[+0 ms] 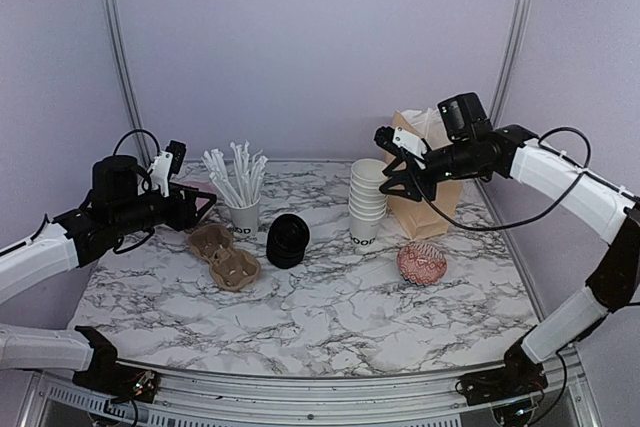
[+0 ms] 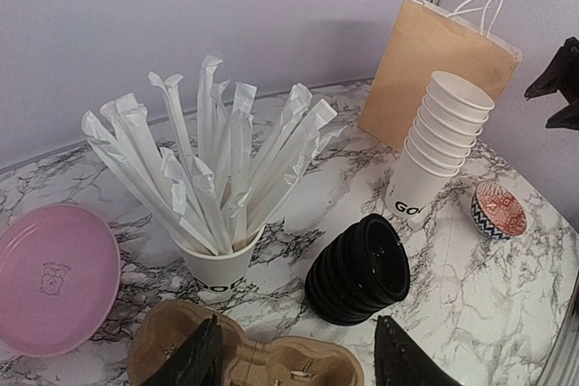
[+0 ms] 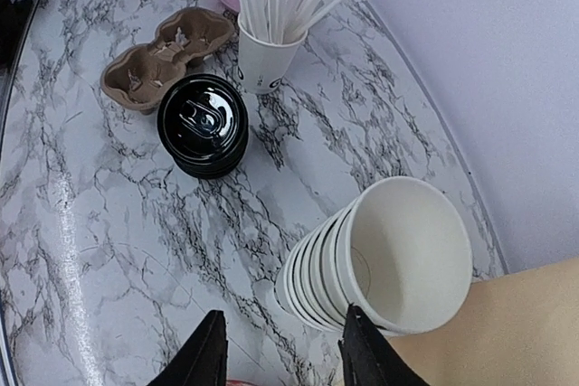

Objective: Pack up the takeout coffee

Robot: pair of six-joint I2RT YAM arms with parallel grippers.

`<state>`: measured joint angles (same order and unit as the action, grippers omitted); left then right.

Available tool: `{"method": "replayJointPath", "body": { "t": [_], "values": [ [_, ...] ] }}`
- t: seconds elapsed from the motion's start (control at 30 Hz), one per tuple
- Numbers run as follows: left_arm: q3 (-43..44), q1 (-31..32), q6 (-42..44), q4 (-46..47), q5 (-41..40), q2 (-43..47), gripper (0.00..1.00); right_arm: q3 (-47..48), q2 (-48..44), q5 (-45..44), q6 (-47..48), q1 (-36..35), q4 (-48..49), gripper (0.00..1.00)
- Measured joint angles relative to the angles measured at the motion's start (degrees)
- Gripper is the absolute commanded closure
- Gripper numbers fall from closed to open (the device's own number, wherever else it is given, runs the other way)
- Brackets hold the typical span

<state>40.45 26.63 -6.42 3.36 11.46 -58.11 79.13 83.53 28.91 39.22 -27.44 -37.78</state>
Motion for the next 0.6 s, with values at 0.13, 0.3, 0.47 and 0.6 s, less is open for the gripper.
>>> {"method": "replayJointPath", "body": {
  "t": [0.13, 0.3, 0.47, 0.6],
  "values": [
    [0.0, 0.0, 0.1, 0.0, 0.0, -0.1, 0.42, 6.1, 6.4, -2.8, -0.9, -1.3, -0.5, 0.61],
    [0.0, 0.0, 0.0, 0.0, 0.1, -0.1, 0.42, 12.8, 13.1, -5.2, -1.6, -1.9, -3.2, 0.66],
    [0.0, 0.0, 0.0, 0.0, 0.1, -0.1, 0.42, 15.9, 17.3, -6.8, -2.0, -1.9, -5.8, 0.76],
    [0.0, 0.0, 0.0, 0.0, 0.1, -0.1, 0.42, 16.5, 18.3, -7.5, -2.1, -1.9, -7.1, 0.88]
  ]
}}
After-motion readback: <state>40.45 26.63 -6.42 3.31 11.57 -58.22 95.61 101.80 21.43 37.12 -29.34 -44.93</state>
